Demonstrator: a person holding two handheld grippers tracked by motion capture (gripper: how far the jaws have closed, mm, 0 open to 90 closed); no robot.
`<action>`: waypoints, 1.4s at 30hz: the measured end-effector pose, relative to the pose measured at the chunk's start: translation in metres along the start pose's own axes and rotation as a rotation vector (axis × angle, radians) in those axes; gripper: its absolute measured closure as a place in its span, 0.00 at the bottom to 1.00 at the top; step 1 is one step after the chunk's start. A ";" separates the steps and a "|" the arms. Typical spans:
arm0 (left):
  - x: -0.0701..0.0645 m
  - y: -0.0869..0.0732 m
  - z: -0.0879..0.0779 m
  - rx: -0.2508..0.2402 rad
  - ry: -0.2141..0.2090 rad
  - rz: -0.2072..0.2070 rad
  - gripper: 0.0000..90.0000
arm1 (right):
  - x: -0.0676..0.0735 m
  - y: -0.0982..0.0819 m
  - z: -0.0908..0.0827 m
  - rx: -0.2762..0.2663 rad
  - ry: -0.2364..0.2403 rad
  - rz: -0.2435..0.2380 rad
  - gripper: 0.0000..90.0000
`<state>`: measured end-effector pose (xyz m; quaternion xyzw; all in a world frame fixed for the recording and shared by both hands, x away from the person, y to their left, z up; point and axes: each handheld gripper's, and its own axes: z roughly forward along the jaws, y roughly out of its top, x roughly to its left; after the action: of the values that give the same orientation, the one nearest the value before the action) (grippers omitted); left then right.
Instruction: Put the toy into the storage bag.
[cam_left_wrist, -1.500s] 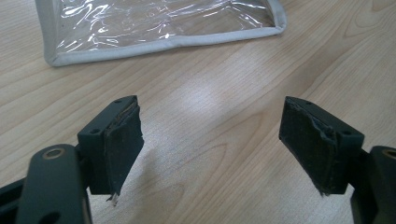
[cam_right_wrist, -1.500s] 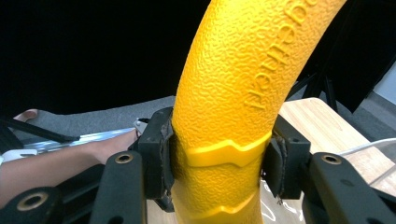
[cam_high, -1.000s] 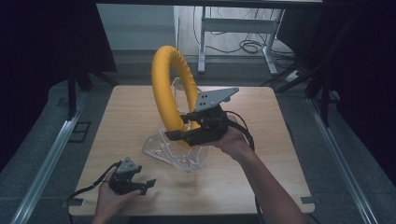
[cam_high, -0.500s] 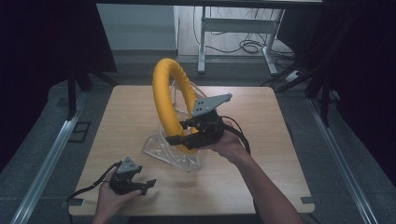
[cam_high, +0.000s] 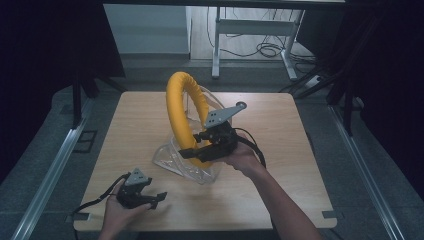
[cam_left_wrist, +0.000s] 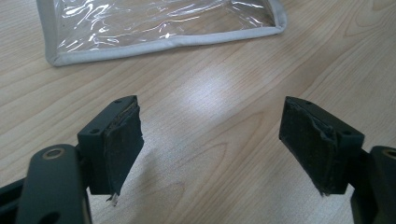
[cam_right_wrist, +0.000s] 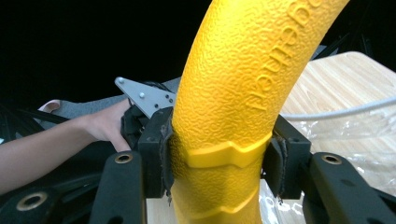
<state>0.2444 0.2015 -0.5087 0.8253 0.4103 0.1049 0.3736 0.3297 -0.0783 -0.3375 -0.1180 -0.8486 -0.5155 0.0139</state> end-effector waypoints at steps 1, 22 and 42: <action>0.000 0.000 0.000 -0.001 0.000 0.000 0.23 | -0.001 -0.002 0.001 0.003 0.000 0.004 0.56; -0.001 0.000 0.001 0.001 0.000 -0.004 0.23 | -0.007 -0.027 0.009 0.043 -0.009 0.008 0.56; -0.001 -0.001 0.002 0.005 -0.001 0.002 0.23 | -0.023 -0.042 0.004 0.017 -0.102 0.044 0.51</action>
<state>0.2442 0.2001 -0.5101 0.8267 0.4097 0.1039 0.3715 0.3432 -0.0973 -0.3794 -0.1628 -0.8497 -0.5011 -0.0170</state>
